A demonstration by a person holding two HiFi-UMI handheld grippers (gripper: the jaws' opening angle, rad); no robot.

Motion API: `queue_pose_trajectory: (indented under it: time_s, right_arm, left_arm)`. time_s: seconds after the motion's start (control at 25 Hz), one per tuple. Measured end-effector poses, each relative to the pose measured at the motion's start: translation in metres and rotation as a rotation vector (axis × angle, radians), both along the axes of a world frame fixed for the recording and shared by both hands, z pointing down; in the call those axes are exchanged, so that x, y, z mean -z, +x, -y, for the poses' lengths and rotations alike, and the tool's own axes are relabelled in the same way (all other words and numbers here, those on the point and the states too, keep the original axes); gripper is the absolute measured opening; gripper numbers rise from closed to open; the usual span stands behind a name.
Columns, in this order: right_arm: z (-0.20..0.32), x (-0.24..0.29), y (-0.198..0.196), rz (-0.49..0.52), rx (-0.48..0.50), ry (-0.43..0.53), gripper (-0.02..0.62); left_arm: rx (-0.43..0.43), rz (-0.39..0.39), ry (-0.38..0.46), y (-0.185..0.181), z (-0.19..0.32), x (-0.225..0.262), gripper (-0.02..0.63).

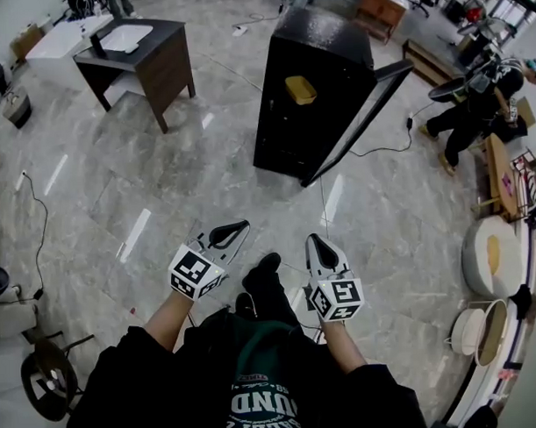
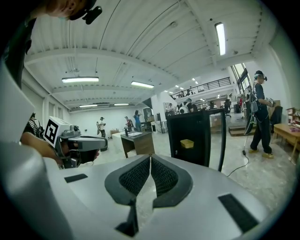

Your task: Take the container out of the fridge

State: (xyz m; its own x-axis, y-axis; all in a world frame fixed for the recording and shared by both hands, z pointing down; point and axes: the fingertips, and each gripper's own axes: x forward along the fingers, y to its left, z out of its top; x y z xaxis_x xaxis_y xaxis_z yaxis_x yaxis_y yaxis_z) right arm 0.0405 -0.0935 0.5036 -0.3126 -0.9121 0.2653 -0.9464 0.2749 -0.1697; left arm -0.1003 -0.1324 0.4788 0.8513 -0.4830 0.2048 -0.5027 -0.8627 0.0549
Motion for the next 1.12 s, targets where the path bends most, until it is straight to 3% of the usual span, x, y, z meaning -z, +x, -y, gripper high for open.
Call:
queue_pose_trajectory:
  time_s: [0.52,1.12]
  right_arm:
    - [0.081,-0.014,0.007,0.024,0.013,-0.01,0.035]
    - [0.217,-0.009,0.054,0.031,-0.004,-0.024,0.035]
  left_arm:
    - [0.005,0.018,-0.005,0.013,0.083,-0.007,0.015]
    - [-0.034,0.047,-0.009,0.069,0.222,0.001,0.015]
